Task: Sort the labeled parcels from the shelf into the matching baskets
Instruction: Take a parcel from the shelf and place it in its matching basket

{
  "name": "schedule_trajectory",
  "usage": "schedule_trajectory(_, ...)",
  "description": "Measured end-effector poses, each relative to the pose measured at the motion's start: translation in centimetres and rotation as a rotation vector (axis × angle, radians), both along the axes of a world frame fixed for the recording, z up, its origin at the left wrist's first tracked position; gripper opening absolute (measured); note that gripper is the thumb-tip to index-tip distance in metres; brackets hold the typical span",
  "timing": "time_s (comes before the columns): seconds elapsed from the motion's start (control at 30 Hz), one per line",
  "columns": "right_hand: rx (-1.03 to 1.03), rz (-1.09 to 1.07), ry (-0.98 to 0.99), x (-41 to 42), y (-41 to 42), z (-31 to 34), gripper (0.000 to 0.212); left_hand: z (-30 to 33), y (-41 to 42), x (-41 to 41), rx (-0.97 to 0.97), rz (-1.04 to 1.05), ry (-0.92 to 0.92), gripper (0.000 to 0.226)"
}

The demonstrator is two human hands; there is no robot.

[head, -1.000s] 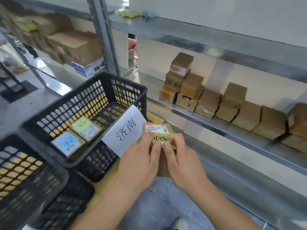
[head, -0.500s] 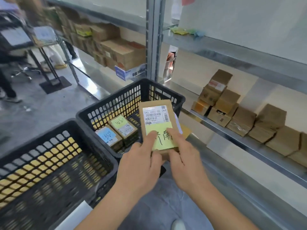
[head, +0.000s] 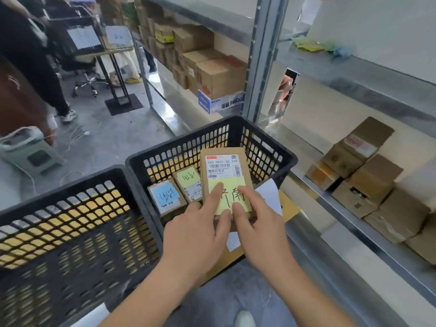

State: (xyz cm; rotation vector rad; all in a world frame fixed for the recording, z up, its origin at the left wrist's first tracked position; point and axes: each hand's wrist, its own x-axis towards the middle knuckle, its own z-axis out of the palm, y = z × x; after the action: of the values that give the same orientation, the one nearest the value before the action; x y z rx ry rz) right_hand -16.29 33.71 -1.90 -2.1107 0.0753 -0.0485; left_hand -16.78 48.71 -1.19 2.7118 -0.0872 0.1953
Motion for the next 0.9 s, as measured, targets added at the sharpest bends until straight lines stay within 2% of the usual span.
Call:
schedule_trajectory(0.13,0.078,0.072,0.032,3.7,-1.9,-0.2,0.034,-0.4,-2.0,2.5,0.054,0.068,0.000,0.059)
schedule_trajectory(0.43,0.053,0.206,0.029,11.0,-4.8,-1.0,0.041,-1.4,-4.2,7.3,0.030,0.186,-0.004,0.060)
schedule_trajectory(0.77,-0.049,0.302,0.092,18.5,-3.1,-4.7,0.038,-6.1,-0.6,12.4,0.079,0.303,0.186,0.064)
schedule_trajectory(0.9,-0.082,0.302,0.192,21.9,-3.3,-6.1,0.036,-8.2,1.4,14.7,0.076,0.327,0.230,0.064)
